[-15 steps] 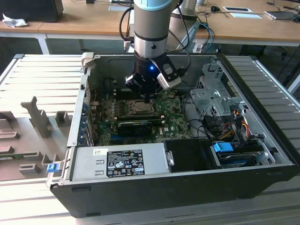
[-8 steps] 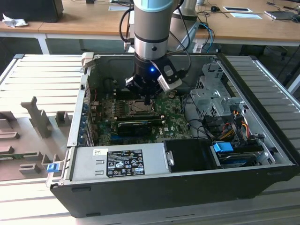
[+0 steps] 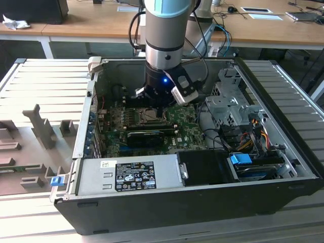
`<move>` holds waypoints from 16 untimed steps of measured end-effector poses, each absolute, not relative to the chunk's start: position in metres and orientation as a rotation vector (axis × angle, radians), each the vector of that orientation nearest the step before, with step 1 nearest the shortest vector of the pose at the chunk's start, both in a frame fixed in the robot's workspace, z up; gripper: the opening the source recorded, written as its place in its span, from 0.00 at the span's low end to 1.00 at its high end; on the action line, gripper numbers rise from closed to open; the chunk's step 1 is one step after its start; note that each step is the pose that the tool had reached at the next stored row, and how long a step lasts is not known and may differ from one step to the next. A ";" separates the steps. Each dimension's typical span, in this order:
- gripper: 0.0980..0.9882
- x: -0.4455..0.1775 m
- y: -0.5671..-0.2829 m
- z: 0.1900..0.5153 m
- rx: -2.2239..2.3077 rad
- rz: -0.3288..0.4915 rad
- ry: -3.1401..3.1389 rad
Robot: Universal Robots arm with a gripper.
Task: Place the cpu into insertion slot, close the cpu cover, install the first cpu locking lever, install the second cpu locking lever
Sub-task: 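Install the second cpu locking lever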
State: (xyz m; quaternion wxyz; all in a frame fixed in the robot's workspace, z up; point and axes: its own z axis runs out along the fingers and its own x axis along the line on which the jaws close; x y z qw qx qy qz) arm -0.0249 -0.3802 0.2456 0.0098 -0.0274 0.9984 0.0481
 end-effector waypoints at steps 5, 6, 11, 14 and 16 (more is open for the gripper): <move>0.01 -0.038 -0.385 0.240 -0.104 0.241 3.110; 0.01 -0.045 -0.385 0.238 -0.107 0.246 3.109; 0.01 -0.054 -0.385 0.227 -0.112 0.253 3.109; 0.01 -0.057 -0.386 0.218 -0.111 0.260 3.108; 0.01 -0.058 -0.388 0.218 -0.111 0.284 3.106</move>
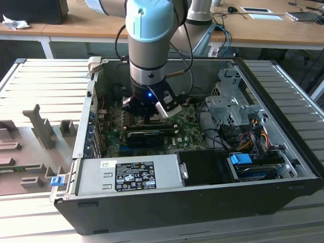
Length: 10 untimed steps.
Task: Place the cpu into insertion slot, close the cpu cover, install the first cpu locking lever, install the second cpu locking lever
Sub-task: 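Install the second cpu locking lever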
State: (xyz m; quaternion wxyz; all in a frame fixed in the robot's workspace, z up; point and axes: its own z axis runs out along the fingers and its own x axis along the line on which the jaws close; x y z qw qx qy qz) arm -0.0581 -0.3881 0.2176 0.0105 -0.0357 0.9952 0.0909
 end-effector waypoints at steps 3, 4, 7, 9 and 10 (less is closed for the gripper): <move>0.01 -0.059 -0.394 0.217 -0.111 0.297 3.104; 0.01 -0.060 -0.396 0.217 -0.111 0.302 3.103; 0.01 -0.067 -0.398 0.217 -0.111 0.320 3.101; 0.01 -0.072 -0.399 0.217 -0.111 0.338 3.099; 0.01 -0.073 -0.399 0.216 -0.110 0.346 3.098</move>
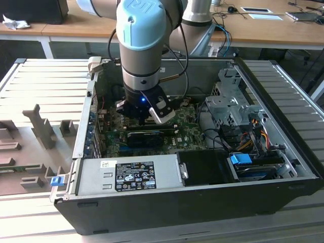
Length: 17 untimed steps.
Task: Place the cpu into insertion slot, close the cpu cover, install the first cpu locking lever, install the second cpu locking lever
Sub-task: 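Install the second cpu locking lever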
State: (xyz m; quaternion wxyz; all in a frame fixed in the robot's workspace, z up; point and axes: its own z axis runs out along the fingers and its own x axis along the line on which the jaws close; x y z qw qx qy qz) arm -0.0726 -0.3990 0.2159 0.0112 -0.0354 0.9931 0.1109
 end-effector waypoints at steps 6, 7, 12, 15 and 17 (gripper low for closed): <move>0.01 -0.076 -0.401 0.212 -0.110 0.394 3.091; 0.01 -0.077 -0.401 0.210 -0.110 0.409 3.089; 0.01 -0.078 -0.402 0.202 -0.109 0.452 3.082; 0.01 -0.079 -0.403 0.198 -0.109 0.469 3.079; 0.01 -0.079 -0.403 0.197 -0.109 0.476 3.078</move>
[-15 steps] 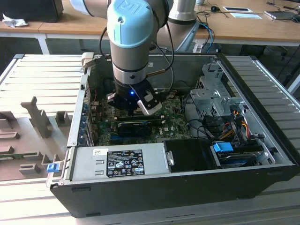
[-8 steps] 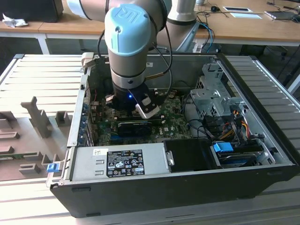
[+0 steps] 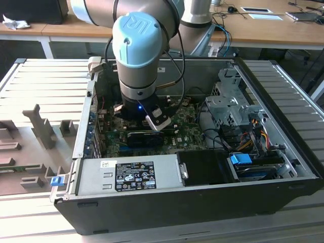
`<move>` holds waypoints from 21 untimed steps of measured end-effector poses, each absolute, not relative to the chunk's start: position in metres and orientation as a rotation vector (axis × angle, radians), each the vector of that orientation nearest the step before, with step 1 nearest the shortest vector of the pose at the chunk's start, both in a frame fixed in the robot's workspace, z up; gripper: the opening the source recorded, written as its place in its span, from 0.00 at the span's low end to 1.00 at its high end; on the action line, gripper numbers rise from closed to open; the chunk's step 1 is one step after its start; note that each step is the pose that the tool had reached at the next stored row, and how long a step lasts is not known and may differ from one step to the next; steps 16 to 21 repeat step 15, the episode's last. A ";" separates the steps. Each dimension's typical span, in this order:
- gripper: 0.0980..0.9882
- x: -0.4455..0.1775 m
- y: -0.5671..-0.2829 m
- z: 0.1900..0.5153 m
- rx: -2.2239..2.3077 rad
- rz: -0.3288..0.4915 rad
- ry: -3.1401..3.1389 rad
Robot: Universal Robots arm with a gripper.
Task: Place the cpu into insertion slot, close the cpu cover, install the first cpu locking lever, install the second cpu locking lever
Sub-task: 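Install the second cpu locking lever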
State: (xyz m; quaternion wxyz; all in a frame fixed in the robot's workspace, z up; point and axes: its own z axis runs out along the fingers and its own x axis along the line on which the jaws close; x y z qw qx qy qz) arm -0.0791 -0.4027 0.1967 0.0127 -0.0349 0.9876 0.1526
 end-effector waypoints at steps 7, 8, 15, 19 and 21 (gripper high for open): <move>0.01 -0.081 -0.403 0.199 -0.108 0.499 3.073; 0.01 -0.081 -0.403 0.202 -0.108 0.498 3.074; 0.01 -0.081 -0.403 0.215 -0.108 0.499 3.074; 0.01 -0.081 -0.403 0.215 -0.108 0.499 3.074; 0.01 -0.081 -0.403 0.215 -0.108 0.499 3.074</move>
